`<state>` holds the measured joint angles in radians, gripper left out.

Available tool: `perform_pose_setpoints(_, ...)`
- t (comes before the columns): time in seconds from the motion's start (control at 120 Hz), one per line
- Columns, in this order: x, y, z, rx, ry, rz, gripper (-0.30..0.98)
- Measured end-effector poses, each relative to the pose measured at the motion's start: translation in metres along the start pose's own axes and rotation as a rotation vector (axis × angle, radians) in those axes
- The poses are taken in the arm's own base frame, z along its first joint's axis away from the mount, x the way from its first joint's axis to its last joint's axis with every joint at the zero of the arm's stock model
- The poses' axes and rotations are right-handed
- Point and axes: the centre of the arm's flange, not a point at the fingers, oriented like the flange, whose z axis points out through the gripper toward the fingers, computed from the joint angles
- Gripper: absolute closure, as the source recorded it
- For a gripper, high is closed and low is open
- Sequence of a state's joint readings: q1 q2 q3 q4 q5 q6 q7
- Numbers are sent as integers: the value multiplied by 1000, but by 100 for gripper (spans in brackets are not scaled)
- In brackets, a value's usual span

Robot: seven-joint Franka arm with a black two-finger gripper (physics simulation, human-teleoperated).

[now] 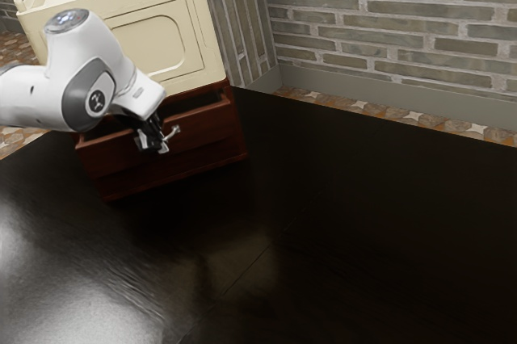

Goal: Pull the drawer handle with one arm to open the drawer

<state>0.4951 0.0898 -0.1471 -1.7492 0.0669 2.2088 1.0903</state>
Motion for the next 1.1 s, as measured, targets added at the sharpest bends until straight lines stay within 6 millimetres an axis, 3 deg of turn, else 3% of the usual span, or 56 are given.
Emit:
perform_pose_setpoints(0.7,5,20,-9,5,-8,-47,77)
perform_pose_setpoints(1.1,10,46,-15,4,-20,-55,77)
